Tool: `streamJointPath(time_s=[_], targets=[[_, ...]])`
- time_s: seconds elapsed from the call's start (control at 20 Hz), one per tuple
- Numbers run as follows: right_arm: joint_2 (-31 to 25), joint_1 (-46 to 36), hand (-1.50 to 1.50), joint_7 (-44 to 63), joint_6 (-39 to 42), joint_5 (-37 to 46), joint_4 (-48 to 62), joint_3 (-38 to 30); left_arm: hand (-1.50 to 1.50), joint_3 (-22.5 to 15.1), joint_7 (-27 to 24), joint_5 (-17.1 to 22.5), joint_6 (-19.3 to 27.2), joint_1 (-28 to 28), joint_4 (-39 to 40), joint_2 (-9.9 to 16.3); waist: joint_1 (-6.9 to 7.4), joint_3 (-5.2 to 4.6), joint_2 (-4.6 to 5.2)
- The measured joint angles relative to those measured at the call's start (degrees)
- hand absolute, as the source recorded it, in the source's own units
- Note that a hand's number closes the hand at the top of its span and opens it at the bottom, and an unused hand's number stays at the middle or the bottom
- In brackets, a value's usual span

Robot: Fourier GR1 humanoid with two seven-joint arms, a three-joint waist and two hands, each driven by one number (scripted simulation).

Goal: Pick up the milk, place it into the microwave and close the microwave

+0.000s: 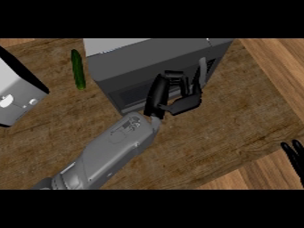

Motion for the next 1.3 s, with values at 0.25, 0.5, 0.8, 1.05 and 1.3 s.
streamJointPath(time_s=[0.25, 0.5, 0.8, 1.05, 1.3], targets=[[-1.0, 0.6, -1.5, 0.9, 0.8, -1.7, -1.7, 0.0, 1.5, -0.1, -2.1, 1.3, 0.5, 0.0, 0.5, 0.1, -0.53, 0.06, -0.03], [-2.2, 0.3, -1.5, 1.5, 1.1, -2.7, -3.4, -1.0, 1.5, -0.2, -3.9, 2.5, 1.1, 0.0, 0.9, 0.0, -0.85, 0.08, -0.01], [-2.7, 0.8, -1.5, 2.1, 1.7, -4.9, -4.8, -1.2, 1.5, -0.5, -5.7, 3.7, 1.8, -0.1, 1.3, 0.0, -1.34, 0.16, 0.14], [-3.3, 1.6, -1.5, 3.0, 2.5, -7.1, -5.8, -1.1, 1.5, -0.6, -6.7, 4.7, 2.1, -0.4, 1.8, 0.0, -1.74, 0.2, 0.25], [-4.4, 2.4, -1.5, 3.8, 3.1, -8.6, -6.6, -1.7, 1.5, -0.8, -7.7, 5.4, 2.3, -0.7, 2.4, -0.1, -1.95, 0.22, 0.28]])
